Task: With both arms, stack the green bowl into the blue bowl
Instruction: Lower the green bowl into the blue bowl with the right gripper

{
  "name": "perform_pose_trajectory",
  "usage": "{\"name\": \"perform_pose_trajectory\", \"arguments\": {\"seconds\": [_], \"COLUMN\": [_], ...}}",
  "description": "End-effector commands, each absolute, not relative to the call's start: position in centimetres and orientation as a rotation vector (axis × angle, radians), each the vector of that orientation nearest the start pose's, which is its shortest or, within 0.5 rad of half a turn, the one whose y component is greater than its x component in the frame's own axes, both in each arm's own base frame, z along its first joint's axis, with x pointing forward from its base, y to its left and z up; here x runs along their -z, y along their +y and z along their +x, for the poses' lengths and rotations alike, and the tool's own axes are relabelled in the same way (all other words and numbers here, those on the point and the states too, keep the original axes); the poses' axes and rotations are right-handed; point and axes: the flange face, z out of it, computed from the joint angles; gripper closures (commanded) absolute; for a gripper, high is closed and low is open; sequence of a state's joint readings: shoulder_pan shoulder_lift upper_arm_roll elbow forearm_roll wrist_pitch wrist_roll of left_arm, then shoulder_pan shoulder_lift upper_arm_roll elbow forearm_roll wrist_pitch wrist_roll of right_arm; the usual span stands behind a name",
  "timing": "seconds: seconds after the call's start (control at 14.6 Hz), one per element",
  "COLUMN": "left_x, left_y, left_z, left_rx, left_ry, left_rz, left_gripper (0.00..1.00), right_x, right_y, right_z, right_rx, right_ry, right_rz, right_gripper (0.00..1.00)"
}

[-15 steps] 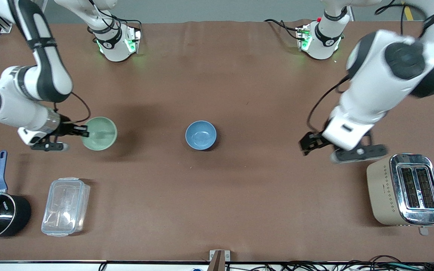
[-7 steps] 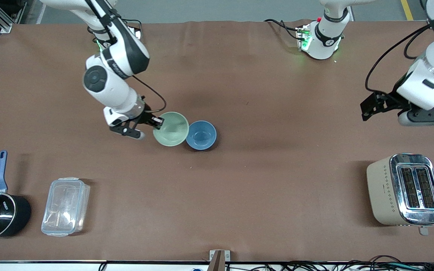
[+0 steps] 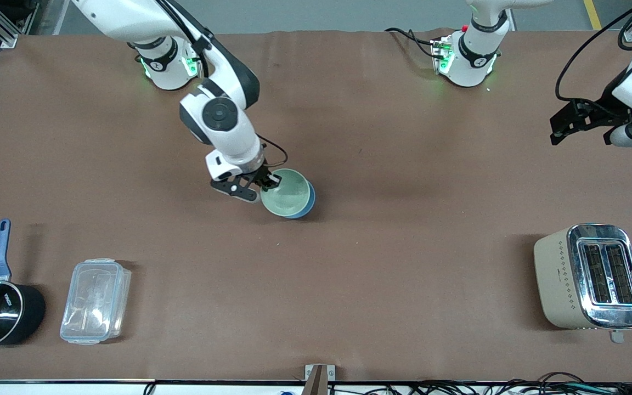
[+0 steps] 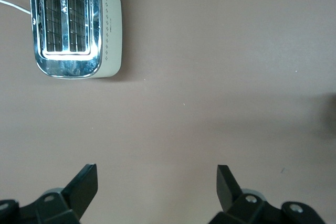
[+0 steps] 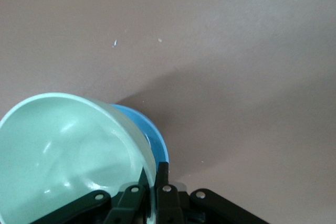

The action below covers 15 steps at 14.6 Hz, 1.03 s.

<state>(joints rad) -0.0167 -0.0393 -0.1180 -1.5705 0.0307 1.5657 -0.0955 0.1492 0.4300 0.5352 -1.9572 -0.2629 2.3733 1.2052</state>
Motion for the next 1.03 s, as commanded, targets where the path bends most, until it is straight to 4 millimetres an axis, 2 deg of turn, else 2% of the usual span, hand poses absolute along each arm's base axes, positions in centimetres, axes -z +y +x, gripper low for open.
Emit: {"name": "perform_pose_trajectory", "arguments": {"seconds": [0.0, 0.14, 0.41, 0.82, 0.89, 0.96], "left_x": [-64.1, -63.8, -63.5, -63.1, -63.1, -63.1], "left_y": [-7.4, -7.6, -7.7, -7.6, -7.5, -7.5], "left_z": [53.5, 54.1, 54.0, 54.5, 54.6, 54.6], "left_rx": [0.064, 0.079, 0.059, 0.055, 0.052, 0.052], "left_ry": [0.07, 0.075, 0.046, 0.04, 0.038, 0.038], "left_rz": [-3.133, -3.141, -3.196, -3.19, -3.19, -3.19], "left_gripper": [0.0, 0.0, 0.0, 0.0, 0.0, 0.0], "right_x": [-28.2, -27.4, -26.9, -25.6, -25.5, -25.4], "right_y": [38.7, 39.1, 38.0, 38.1, 38.3, 38.1], "right_z": [49.4, 49.2, 50.1, 49.6, 49.3, 49.3], "right_rx": [0.04, 0.033, 0.035, 0.021, 0.015, 0.015], "right_ry": [0.597, 0.591, 0.614, 0.594, 0.587, 0.591], "right_rz": [-3.029, -3.016, -3.016, -3.037, -3.044, -3.043], "right_gripper": [1.0, 1.0, 1.0, 0.98, 0.97, 0.89]}}
